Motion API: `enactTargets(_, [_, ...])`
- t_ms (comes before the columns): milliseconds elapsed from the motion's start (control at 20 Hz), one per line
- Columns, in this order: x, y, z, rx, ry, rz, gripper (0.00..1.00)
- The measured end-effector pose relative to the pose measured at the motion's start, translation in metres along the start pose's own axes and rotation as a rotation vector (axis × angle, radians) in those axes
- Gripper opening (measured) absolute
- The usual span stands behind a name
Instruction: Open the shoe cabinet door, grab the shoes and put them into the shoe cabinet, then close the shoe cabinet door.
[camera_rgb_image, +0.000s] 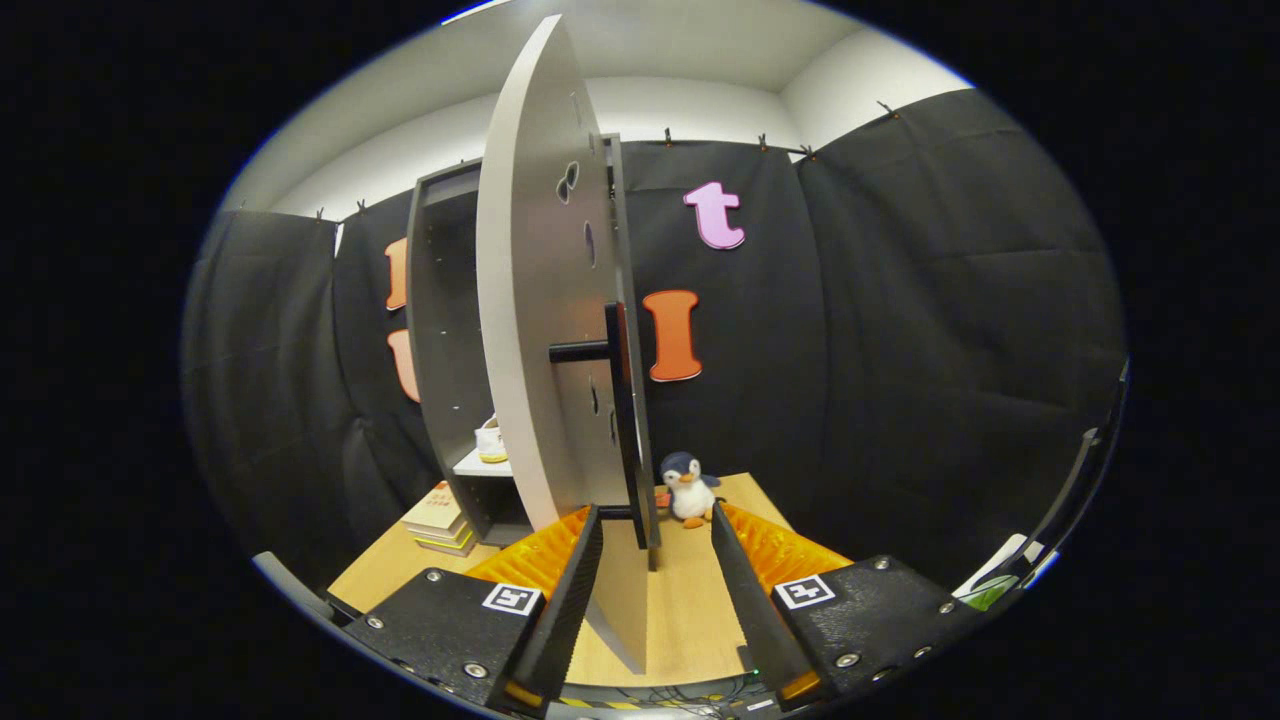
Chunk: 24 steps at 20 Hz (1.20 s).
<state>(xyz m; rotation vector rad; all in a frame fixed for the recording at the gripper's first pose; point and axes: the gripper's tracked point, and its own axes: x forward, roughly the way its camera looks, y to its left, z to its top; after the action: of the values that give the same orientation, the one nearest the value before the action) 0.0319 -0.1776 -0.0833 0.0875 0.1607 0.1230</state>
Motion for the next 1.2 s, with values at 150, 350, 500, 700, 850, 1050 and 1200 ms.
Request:
enactTargets(150, [0.007,0.025,-0.001,0.01,-0.01,0.057,0.71])
enactTargets(350, [0.018,0.061,-0.007,0.014,0.0,0.138,0.71])
enactTargets(500, [0.03,0.091,-0.009,0.007,0.014,0.204,0.71])
enactTargets(700, [0.049,0.123,-0.01,0.019,0.028,0.273,0.71])
enactTargets(850, [0.064,0.131,-0.01,0.021,0.042,0.307,0.71])
enactTargets(1050, [0.091,0.17,-0.01,0.028,0.057,0.345,0.76])
enactTargets(1200, [0.105,0.19,-0.009,0.008,0.057,0.372,0.79])
